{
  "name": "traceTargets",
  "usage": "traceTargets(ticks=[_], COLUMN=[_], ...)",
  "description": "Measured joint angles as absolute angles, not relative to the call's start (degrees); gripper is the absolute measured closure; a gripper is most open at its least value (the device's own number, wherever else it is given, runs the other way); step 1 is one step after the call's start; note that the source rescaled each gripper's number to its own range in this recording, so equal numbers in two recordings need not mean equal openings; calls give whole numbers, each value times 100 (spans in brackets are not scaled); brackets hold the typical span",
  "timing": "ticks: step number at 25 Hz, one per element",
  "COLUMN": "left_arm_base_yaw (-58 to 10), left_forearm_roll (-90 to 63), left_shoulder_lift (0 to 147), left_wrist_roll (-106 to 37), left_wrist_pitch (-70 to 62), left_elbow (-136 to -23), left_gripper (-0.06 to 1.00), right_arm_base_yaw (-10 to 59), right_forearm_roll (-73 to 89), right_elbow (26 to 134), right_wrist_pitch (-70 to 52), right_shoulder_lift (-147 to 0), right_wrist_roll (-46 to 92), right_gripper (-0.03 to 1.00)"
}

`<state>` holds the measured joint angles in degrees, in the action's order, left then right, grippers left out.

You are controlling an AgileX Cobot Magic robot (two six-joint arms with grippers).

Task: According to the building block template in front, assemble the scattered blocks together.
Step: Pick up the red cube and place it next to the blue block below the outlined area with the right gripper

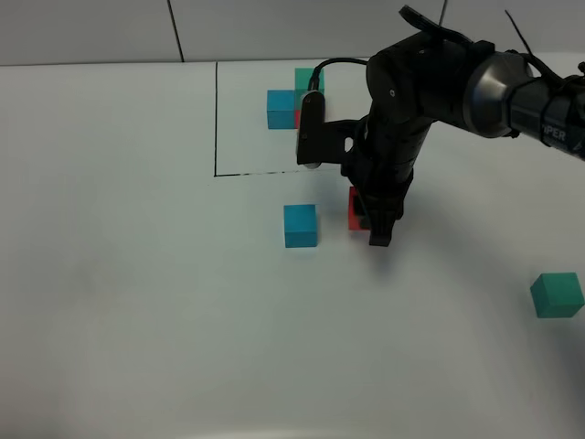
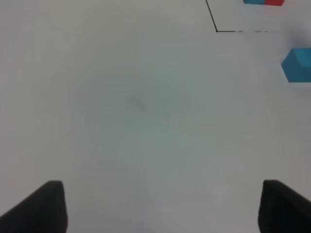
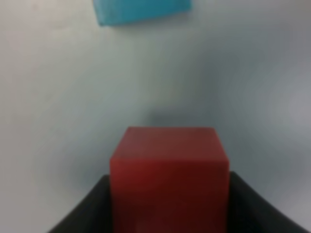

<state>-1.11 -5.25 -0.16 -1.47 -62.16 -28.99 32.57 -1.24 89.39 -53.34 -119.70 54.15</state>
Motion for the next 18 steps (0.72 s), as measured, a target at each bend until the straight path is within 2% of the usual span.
traceTargets(ticks=[18], left_arm_base_yaw=[-111], left_forearm_roll=[-525], left_shoulder_lift=[-16], left_wrist_roll=[-147], left_wrist_pitch=[-6216], left_elbow=[-2899], left_gripper=[18], right_arm_base_yaw=[3283], right_forearm_roll=[327], right_elbow=[9949], right_wrist_pitch=[-5862], right_shoulder_lift=[-12927], right_wrist_roll=[5793], right_gripper=[96])
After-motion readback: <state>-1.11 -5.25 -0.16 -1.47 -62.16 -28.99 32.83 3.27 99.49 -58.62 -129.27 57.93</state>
